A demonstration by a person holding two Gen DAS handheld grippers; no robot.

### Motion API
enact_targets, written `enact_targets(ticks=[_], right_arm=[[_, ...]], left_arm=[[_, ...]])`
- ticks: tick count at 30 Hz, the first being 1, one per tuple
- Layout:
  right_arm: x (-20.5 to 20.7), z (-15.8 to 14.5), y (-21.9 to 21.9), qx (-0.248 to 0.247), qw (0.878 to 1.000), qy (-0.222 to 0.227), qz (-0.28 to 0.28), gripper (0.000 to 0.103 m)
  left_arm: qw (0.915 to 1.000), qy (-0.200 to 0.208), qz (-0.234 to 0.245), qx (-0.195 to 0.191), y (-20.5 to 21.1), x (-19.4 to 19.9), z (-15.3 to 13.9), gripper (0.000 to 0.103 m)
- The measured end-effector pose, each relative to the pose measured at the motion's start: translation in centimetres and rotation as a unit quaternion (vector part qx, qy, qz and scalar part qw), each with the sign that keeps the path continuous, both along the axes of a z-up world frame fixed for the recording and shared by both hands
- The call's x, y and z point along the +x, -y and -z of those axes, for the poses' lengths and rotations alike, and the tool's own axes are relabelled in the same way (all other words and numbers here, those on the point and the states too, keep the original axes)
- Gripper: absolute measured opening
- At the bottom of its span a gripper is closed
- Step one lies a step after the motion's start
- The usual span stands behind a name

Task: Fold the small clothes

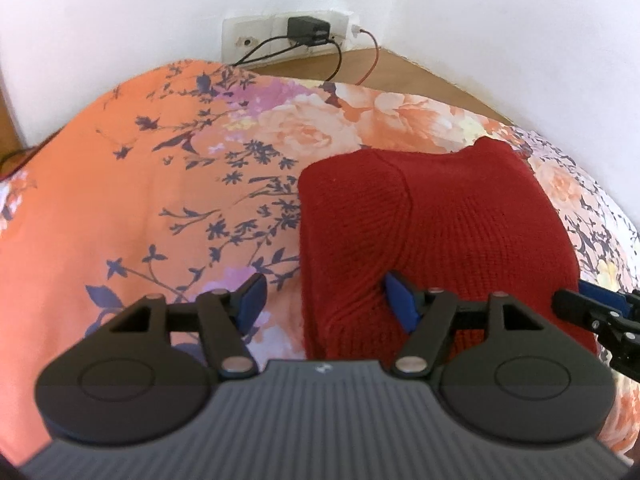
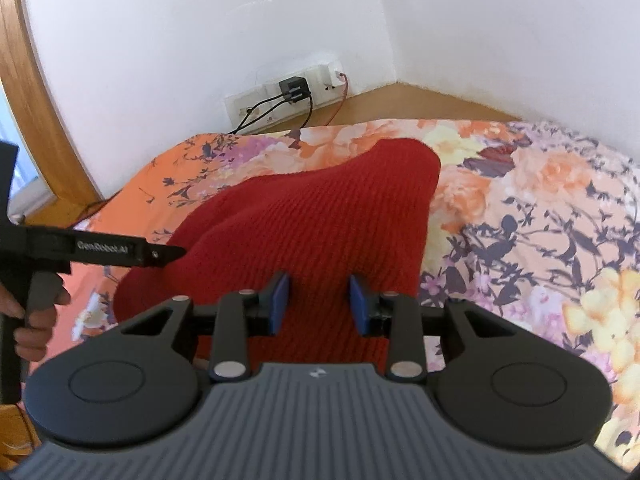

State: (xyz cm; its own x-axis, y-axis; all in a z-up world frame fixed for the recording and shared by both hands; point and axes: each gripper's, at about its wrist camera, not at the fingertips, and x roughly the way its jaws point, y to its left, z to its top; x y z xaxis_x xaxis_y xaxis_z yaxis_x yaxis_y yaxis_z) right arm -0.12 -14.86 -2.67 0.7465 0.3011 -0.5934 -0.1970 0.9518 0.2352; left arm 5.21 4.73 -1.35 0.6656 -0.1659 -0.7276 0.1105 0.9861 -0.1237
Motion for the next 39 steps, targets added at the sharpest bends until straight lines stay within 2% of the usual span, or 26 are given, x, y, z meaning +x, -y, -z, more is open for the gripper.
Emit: enact_targets(ticks=[3, 6, 8, 9, 10, 13, 15, 18, 24, 32, 39], right_arm=[[-0.4, -0.3, 0.4, 0.006, 1.000, -0.002, 0.007, 0.042], [-0.9, -0.8, 0.9, 0.016, 1.000, -0.004, 0.012, 0.052], [-1.3, -1.1, 1.2, 0.032, 0.999, -0.008, 0.013, 0.066], [-1.6, -1.2, 1.2, 0.040, 0.999, -0.008, 0.013, 0.069], [-2.0, -1.4, 1.2, 0.047, 0.999, -0.006, 0.015, 0.076], [-3.3, -2.0, 1.1, 0.050, 0.998, 0.011, 0.025, 0.102], [-4.0, -2.5, 1.0, 0.044, 0.998, 0.019, 0.029, 0.103], [-4.6, -2.8, 0.9, 0.037, 0.999, 0.006, 0.030, 0.103], [-5.2, -2.3, 0.7, 0.023, 0.998, -0.035, 0.043, 0.103], [-4.9, -0.6, 1.0, 0.032, 0.994, -0.086, 0.059, 0.103], [-4.7, -0.5, 1.0, 0.032, 0.994, -0.090, 0.053, 0.103]], left_arm=[[1.0000, 0.002, -0.002, -0.010, 0.2, -0.7, -0.6, 0.067], [0.9999, 0.004, -0.001, -0.016, 0.5, -1.6, -1.6, 0.066], [0.9998, 0.009, 0.001, -0.016, 0.8, -2.4, -2.2, 0.071], [0.9998, 0.012, 0.003, -0.015, 1.1, -2.9, -2.6, 0.074], [0.9998, 0.015, 0.003, -0.013, 1.3, -3.3, -2.8, 0.077], [0.9997, 0.024, 0.001, -0.009, 2.1, -4.6, -3.5, 0.077], [0.9997, 0.023, 0.001, -0.008, 2.6, -5.3, -3.7, 0.077], [0.9999, 0.012, -0.007, -0.007, 3.1, -6.2, -3.7, 0.077], [0.9999, -0.006, -0.007, 0.006, 4.3, -7.4, -2.8, 0.077], [0.9993, -0.025, -0.018, 0.022, 5.2, -7.6, -1.8, 0.077], [0.9990, -0.027, -0.022, 0.026, 5.4, -7.3, -1.6, 0.077]])
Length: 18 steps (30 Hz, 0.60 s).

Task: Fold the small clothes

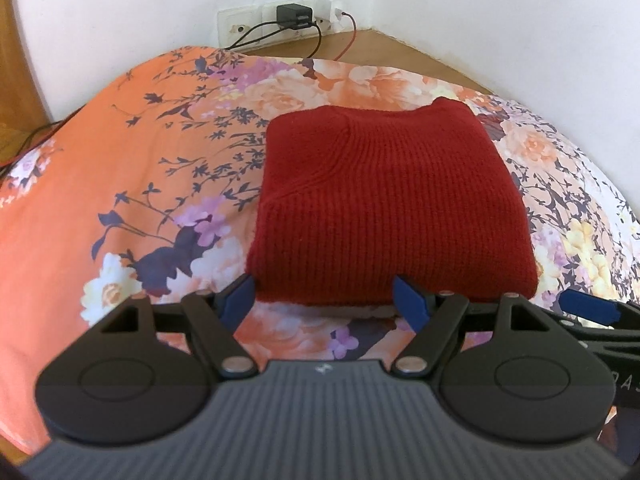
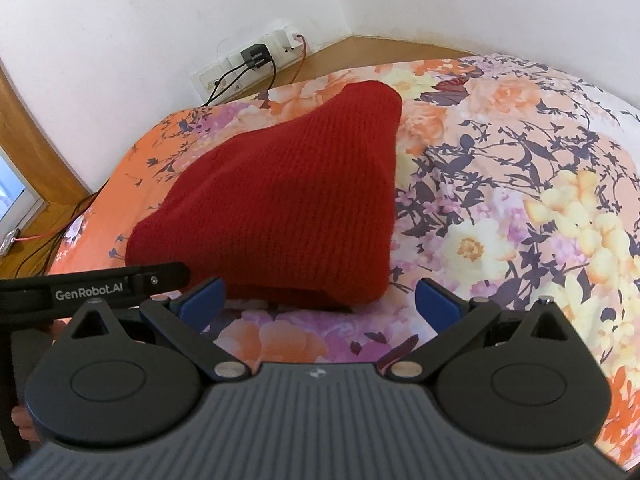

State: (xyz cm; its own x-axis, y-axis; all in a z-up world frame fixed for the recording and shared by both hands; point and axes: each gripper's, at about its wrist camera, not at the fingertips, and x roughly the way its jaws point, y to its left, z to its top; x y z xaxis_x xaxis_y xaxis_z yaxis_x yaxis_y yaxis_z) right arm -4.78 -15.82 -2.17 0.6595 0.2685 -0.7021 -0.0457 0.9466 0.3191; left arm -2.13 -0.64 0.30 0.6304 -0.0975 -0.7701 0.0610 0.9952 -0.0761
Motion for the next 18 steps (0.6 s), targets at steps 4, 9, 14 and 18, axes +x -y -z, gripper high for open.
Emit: enact_targets(ticks=[4, 9, 14, 18], right_arm=[[0.16, -0.04, -0.06, 0.001, 1.000, -0.002, -0.003, 0.103], [0.21, -0.10, -0.38, 0.000, 1.000, -0.001, -0.009, 0.103], [0.24, -0.20, -0.69, -0.002, 1.000, 0.002, -0.014, 0.103], [0.22, -0.30, -0.83, -0.003, 1.000, 0.004, -0.016, 0.103]], left_arm=[[1.0000, 0.002, 0.001, 0.005, 0.19, -0.01, 0.11, 0.077], [1.0000, 0.003, 0.002, 0.005, 0.21, -0.07, 0.10, 0.077], [1.0000, 0.003, 0.002, 0.005, 0.15, -0.12, 0.11, 0.077], [1.0000, 0.002, 0.003, 0.005, 0.13, -0.12, 0.11, 0.077]])
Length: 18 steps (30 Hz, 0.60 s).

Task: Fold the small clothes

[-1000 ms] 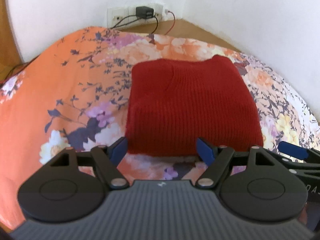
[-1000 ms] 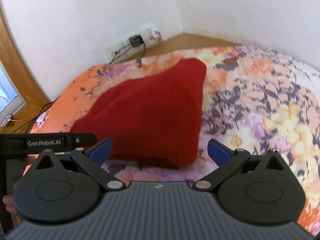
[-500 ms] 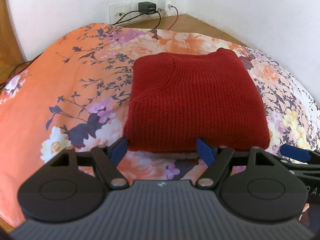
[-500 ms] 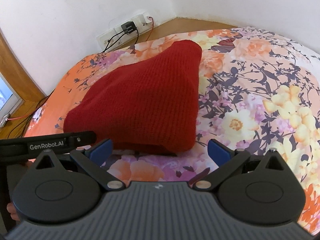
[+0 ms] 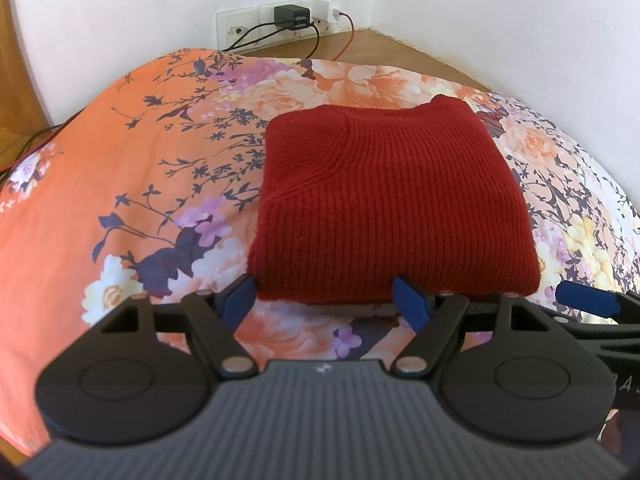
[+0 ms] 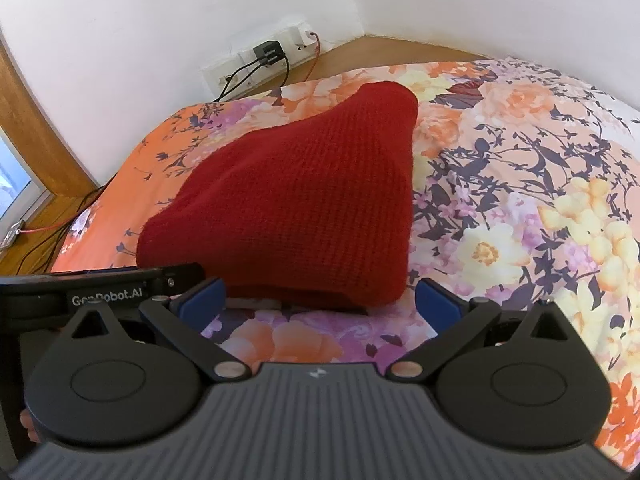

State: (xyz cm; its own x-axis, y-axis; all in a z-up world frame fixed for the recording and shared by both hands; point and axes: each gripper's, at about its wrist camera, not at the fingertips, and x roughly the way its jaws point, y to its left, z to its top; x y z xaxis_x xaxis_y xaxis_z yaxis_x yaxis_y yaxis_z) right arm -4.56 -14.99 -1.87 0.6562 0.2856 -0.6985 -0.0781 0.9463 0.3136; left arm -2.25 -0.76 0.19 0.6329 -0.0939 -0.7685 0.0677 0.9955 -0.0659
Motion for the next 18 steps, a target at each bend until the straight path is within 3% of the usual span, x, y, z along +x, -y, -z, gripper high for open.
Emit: enact_targets(ticks=[18], right_arm=[[0.19, -0.05, -0.06, 0.001, 1.000, 0.001, -0.001, 0.103]], left_arm=[[1.0000, 0.000, 0.001, 0.002, -0.05, -0.01, -0.07, 0.077]])
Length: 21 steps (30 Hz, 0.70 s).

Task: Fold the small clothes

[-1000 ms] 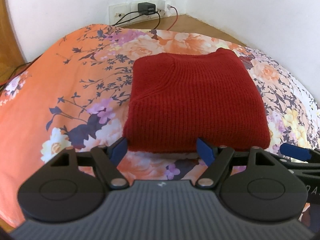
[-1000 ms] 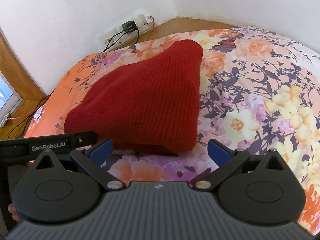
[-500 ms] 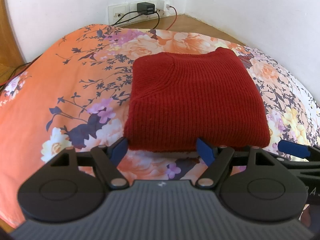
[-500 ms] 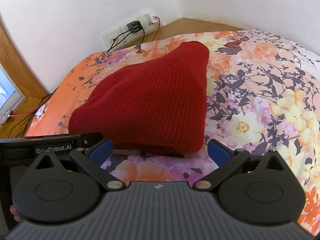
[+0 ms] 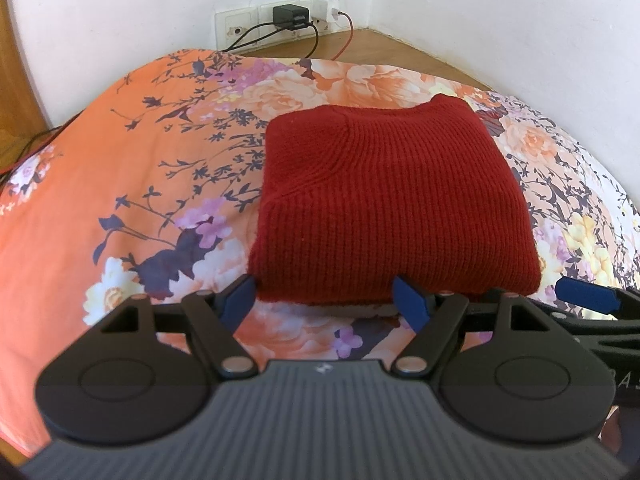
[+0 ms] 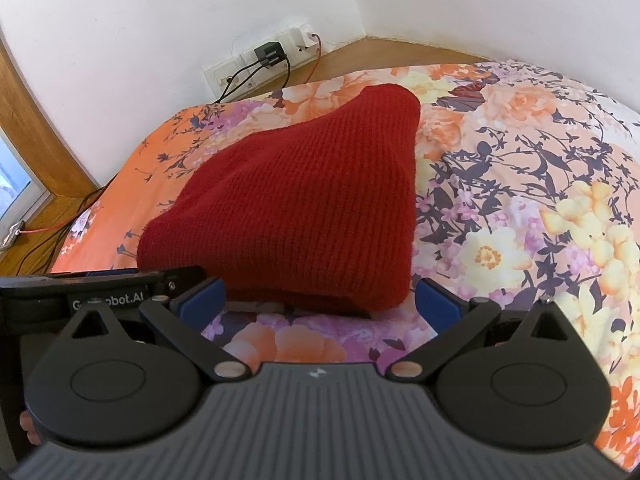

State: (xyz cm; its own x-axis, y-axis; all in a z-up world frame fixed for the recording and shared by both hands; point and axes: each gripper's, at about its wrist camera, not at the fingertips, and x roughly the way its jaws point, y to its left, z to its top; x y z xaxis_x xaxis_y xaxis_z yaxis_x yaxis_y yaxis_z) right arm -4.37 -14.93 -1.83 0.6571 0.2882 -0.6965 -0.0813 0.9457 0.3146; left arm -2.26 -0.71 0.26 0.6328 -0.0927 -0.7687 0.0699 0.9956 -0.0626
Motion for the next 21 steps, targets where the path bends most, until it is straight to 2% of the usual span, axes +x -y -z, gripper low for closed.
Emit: enact_targets(ticks=[21], right_arm=[[0.25, 0.03, 0.03, 0.002, 1.000, -0.001, 0.000, 0.103]], left_arm=[[1.0000, 0.000, 0.001, 0.001, -0.02, 0.14, 0.00, 0.077]])
